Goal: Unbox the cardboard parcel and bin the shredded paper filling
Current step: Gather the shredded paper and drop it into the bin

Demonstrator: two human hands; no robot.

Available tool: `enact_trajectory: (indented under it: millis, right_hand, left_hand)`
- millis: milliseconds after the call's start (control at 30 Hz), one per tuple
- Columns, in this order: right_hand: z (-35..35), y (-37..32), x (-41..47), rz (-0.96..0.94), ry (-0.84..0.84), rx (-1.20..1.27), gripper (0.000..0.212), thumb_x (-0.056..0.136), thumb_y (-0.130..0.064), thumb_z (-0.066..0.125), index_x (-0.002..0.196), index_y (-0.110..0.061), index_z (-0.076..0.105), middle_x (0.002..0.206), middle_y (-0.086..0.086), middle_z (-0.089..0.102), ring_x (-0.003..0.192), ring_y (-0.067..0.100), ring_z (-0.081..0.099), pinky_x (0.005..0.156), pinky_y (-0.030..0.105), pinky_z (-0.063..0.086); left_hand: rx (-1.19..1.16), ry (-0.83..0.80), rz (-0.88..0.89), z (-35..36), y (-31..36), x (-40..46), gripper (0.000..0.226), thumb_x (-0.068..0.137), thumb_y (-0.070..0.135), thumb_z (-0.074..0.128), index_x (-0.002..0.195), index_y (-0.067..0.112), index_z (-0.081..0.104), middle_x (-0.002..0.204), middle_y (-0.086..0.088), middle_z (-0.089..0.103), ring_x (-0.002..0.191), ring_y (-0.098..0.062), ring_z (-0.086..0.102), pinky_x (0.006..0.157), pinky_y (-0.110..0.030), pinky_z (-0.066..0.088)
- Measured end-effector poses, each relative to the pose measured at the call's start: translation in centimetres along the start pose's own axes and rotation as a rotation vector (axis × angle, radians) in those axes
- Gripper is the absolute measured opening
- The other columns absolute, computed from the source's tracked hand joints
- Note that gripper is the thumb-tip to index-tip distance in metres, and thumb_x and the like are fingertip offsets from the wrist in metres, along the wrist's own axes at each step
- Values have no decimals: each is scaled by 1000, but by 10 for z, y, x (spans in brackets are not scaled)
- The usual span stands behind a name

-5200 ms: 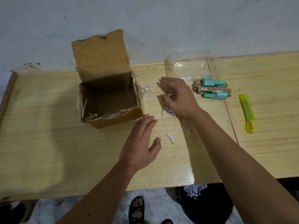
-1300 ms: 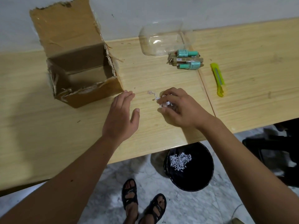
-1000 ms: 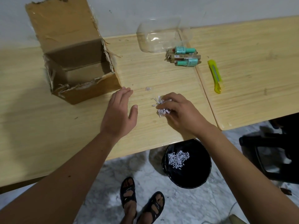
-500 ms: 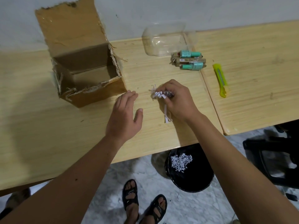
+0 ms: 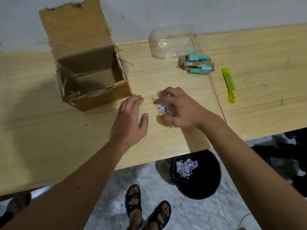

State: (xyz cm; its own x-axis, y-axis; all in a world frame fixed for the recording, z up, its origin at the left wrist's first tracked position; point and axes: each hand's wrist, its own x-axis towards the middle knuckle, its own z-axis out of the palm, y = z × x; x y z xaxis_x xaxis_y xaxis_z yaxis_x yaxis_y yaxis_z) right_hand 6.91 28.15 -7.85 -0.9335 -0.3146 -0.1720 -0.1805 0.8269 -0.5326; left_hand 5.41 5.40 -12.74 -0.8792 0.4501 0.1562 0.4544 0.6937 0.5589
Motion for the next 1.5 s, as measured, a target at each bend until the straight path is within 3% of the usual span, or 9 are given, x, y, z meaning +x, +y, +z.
enact_trajectory:
  millis: [133, 367, 467, 600, 833, 967, 1133, 1400, 1500]
  right_hand:
    - [7, 9, -37, -37, 35, -26, 60, 79, -51, 80, 131, -26, 67, 131, -2, 54, 114, 21, 48, 98, 34, 45]
    - [39, 13, -87, -43, 306, -4, 13, 92, -18, 73, 103, -13, 78, 108, 1, 66, 95, 26, 64, 78, 36, 55]
    - [48, 14, -96, 6, 381, -15, 13, 86, -4, 75, 98, -9, 78, 99, 4, 70, 88, 29, 65, 73, 30, 52]
    - [43, 20, -114, 42, 389, 36, 12, 85, -7, 79, 96, -12, 78, 93, 1, 68, 85, 23, 63, 73, 14, 33]
    - [49, 31, -191, 71, 331, -11, 23, 84, -1, 78, 102, -15, 79, 101, 0, 70, 92, 23, 64, 77, 34, 53]
    - [67, 43, -249, 230, 404, 104, 11, 90, -14, 79, 101, -15, 78, 98, -1, 70, 87, 9, 64, 76, 28, 55]
    - [101, 59, -307, 515, 514, 252, 17, 89, -21, 79, 106, -20, 75, 94, -14, 66, 80, -6, 59, 75, 10, 44]
    - [150, 74, -345, 743, 597, 432, 25, 87, -20, 79, 111, -23, 76, 105, -12, 74, 93, 8, 70, 85, 30, 58]
    - [161, 74, -349, 759, 638, 470, 17, 90, -12, 75, 106, -18, 76, 105, -6, 74, 96, 8, 71, 89, 33, 60]
  left_hand:
    - [22, 34, 30, 0, 0, 0, 50, 96, 21, 61, 141, 2, 53, 143, -11, 54, 142, -24, 44, 118, -41, 38]
    - [24, 68, 52, 2, 1, -3, 48, 94, 16, 64, 138, -1, 54, 141, -17, 54, 140, -29, 45, 122, -37, 33]
    - [47, 68, 49, 4, 1, -5, 49, 94, 17, 64, 139, -1, 54, 143, -18, 53, 141, -29, 44, 122, -35, 31]
    - [69, 59, 64, 5, 0, -6, 48, 96, 17, 62, 140, -1, 53, 144, -20, 52, 143, -32, 43, 122, -42, 34]
    - [75, 64, 149, 11, 18, -5, 40, 91, 2, 52, 130, -1, 62, 134, -19, 60, 127, -35, 52, 114, -40, 41]
    - [-20, -7, 309, 38, 62, 1, 43, 91, 2, 55, 134, -2, 57, 136, -19, 58, 129, -34, 52, 113, -34, 42]
    - [-29, -65, 228, 52, 86, 8, 45, 97, 16, 51, 139, 3, 51, 141, -15, 53, 133, -31, 47, 112, -40, 42]
    - [65, -94, 227, 64, 86, 3, 50, 98, 29, 59, 141, 5, 50, 145, -14, 49, 141, -26, 39, 116, -29, 33]
    - [56, -84, 222, 66, 86, 1, 50, 97, 28, 60, 140, 4, 51, 144, -15, 50, 139, -25, 41, 108, -7, 27]
